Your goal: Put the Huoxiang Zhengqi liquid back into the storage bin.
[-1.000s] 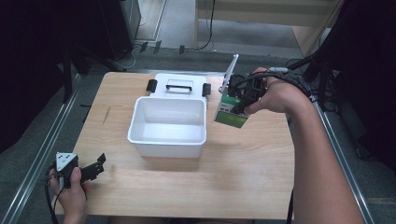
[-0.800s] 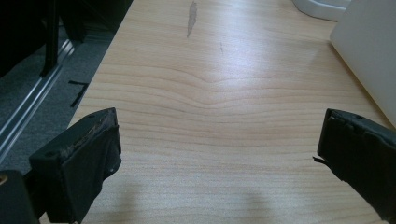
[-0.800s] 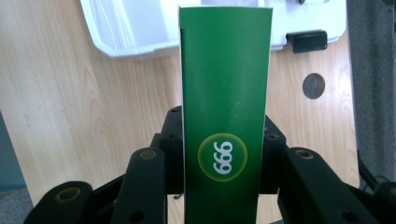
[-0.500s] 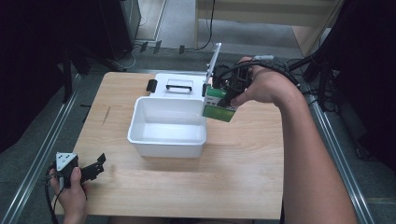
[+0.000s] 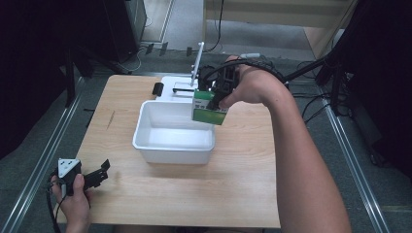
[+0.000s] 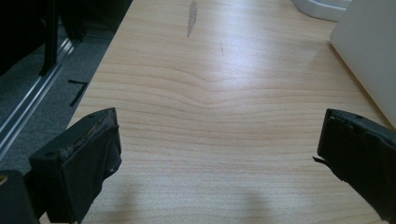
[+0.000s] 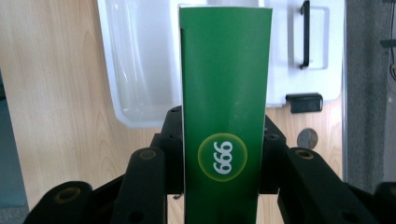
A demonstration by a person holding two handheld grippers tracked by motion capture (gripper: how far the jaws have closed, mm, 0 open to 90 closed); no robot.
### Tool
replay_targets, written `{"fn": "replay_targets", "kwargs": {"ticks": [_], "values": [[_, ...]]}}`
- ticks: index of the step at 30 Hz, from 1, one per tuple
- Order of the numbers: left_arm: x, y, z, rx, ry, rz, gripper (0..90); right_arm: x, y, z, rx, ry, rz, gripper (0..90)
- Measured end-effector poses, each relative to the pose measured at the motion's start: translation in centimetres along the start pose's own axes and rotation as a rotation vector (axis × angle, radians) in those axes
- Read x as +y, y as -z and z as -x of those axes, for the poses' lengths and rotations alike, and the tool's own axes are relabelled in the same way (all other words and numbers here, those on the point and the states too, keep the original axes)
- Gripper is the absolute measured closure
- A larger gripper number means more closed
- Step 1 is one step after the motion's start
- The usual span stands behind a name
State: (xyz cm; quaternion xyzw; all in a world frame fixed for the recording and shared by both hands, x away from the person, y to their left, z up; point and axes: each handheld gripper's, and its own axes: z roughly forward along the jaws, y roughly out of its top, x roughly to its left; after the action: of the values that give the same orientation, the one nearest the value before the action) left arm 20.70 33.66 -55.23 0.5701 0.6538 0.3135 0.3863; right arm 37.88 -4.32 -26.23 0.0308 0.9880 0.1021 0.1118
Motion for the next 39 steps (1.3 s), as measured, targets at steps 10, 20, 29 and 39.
{"fn": "replay_targets", "kwargs": {"ticks": [10, 20, 29, 39], "values": [[0.0, 0.0, 0.0, -0.002, 0.007, 0.001, 0.0, 2.6, -1.4, -0.4, 0.015, 0.063, 0.011, 64.7], [0.0, 0.0, 0.0, -0.002, 0.007, 0.001, 0.0, 3.1, -3.5, -0.9, 0.024, 0.114, -0.010, 64.5], [0.0, 0.0, 0.0, -0.001, 0.005, 0.000, 0.0, 2.6, -5.3, -1.0, 0.030, 0.130, -0.026, 64.4], [0.0, 0.0, 0.0, -0.002, 0.007, 0.000, 0.0, 2.3, -7.1, -1.1, 0.019, 0.152, -0.018, 64.2]]}}
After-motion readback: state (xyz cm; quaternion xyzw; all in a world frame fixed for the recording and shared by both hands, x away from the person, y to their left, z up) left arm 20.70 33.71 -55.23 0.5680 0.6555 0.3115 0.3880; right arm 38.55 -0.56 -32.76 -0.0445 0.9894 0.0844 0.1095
